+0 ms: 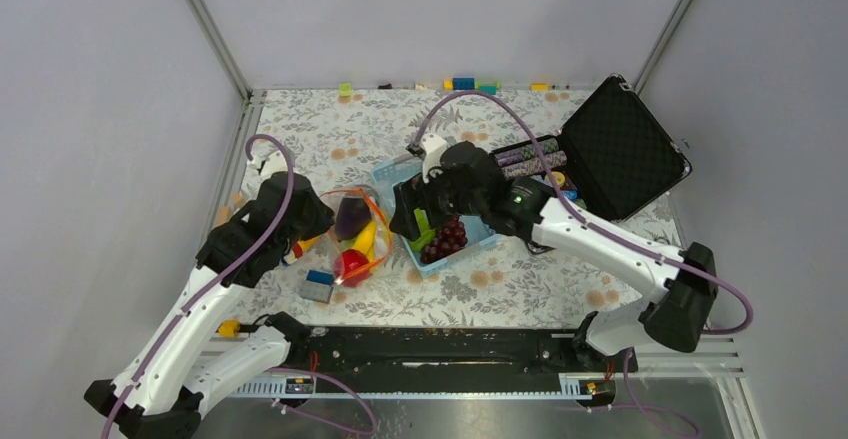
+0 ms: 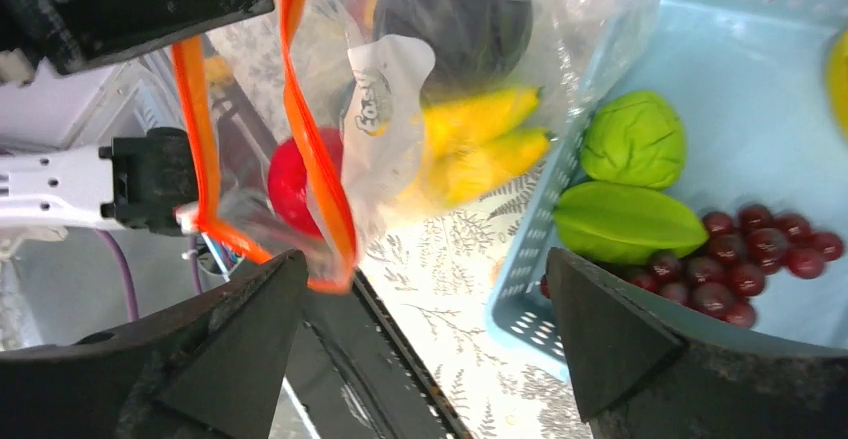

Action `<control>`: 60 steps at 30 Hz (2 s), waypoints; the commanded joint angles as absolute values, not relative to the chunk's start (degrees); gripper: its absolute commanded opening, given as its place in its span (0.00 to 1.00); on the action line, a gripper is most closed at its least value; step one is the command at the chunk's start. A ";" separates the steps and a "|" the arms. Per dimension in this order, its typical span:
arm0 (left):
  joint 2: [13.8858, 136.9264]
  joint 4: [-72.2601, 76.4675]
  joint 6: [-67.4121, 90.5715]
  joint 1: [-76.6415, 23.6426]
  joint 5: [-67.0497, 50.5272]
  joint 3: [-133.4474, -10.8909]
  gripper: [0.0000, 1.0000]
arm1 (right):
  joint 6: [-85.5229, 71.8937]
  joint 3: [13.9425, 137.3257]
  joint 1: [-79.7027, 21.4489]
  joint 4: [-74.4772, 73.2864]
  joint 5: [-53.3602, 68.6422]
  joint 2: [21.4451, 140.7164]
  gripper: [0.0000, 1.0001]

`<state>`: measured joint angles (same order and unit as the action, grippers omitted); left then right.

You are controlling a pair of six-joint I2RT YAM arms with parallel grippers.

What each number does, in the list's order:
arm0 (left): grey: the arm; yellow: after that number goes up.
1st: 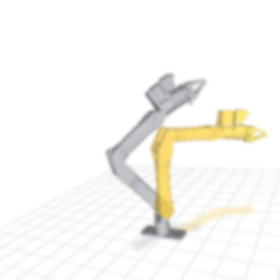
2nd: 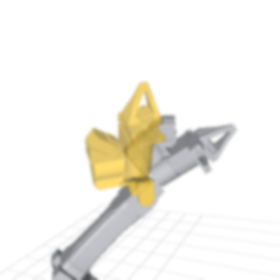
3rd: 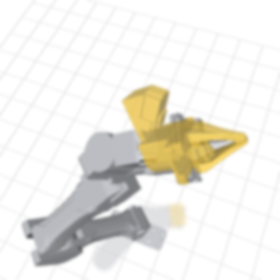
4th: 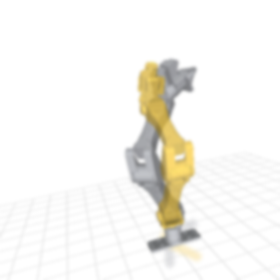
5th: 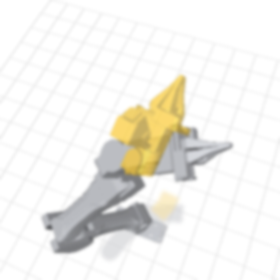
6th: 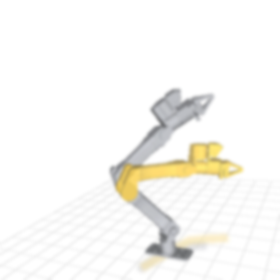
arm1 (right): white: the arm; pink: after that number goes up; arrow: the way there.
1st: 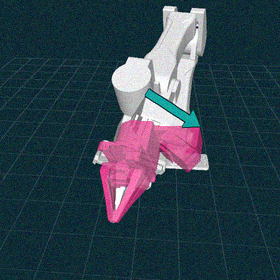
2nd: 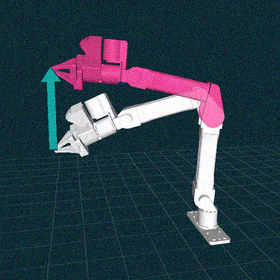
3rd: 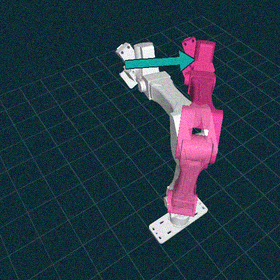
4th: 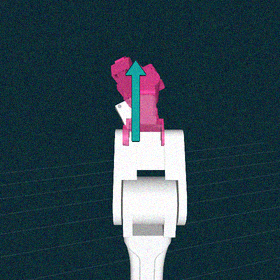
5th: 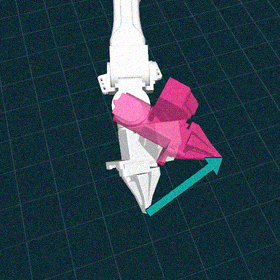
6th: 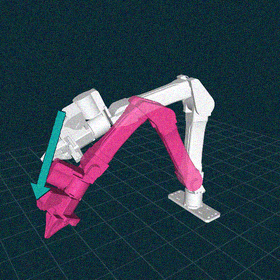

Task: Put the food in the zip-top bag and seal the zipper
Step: Adjust the zipper food storage bag at the center of the board, then pick up the fake fruit from the bin.

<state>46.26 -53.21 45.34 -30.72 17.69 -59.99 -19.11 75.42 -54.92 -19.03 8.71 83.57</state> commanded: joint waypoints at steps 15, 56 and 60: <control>49.74 -45.40 45.23 -30.76 19.82 -62.30 0.00 | -21.98 70.01 -45.37 -30.64 -4.94 82.44 0.99; 52.61 -62.86 60.78 -30.76 36.87 -71.23 0.00 | -39.70 66.07 -45.08 -18.80 -8.23 102.43 0.59; 54.93 -59.93 59.20 -30.84 33.46 -70.55 0.00 | -38.24 64.87 -45.00 -18.04 -8.94 100.80 0.35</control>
<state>53.49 -63.13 59.02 -30.72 33.01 -68.42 -39.46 66.35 -45.17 -19.33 -8.14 103.22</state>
